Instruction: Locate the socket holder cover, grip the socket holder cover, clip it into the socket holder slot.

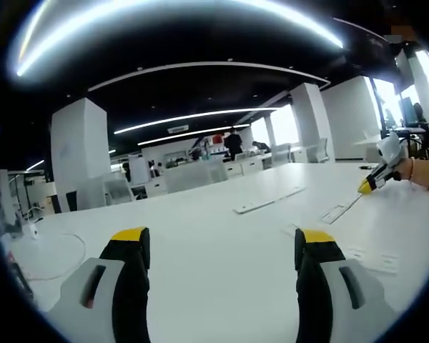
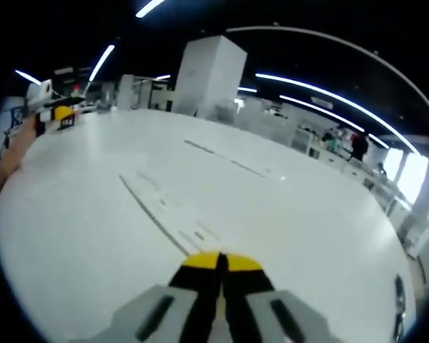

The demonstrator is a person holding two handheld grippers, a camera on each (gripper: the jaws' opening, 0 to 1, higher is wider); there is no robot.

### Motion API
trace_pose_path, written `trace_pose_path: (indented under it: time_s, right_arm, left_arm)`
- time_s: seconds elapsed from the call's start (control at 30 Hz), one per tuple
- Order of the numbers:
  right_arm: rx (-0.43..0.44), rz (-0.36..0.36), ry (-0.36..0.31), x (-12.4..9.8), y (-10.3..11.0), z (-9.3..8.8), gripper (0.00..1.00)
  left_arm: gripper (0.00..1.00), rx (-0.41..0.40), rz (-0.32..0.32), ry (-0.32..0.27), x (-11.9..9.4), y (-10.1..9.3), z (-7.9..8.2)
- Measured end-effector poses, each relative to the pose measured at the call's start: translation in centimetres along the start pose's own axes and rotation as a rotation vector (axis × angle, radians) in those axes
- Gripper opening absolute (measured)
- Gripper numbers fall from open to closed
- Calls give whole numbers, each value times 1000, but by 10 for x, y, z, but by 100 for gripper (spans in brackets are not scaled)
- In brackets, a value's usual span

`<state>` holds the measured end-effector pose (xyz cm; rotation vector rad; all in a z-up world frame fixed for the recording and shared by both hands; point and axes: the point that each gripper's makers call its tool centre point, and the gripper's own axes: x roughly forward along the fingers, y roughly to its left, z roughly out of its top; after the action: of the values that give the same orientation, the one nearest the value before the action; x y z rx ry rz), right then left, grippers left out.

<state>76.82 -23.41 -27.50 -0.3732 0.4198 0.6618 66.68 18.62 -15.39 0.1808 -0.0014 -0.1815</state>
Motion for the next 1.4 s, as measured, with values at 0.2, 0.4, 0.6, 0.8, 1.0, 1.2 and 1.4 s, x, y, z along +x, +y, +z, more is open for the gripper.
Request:
trace_pose_path:
  time_s: [0.2,0.4,0.6,0.8,1.0,1.2,1.4]
  right_arm:
    - [-5,-1,2,0,0,0,4]
    - [16,10,-8,0,2,0,4]
    - [11,14,-15,1,2,1,4]
    - [13,14,-16,1,2,1,4]
    - [11,14,-21,2,3,3,4]
    - [14,13,-27,2,3,3,4]
    - [15,10,-32,3,4,3,4]
  left_arm:
    - [82,-1,1,-3,0,2,1]
    - [82,0,-1,1,1,2,2]
    - [82,-1,-2,-1,1,3,2]
    - [82,-1,-4,2,2,3,2]
    - [82,0,-4,1,1,1,1]
    - [82,0,-5,3,0,-2,-1]
    - [82,1,-3,4,0,-1,-1]
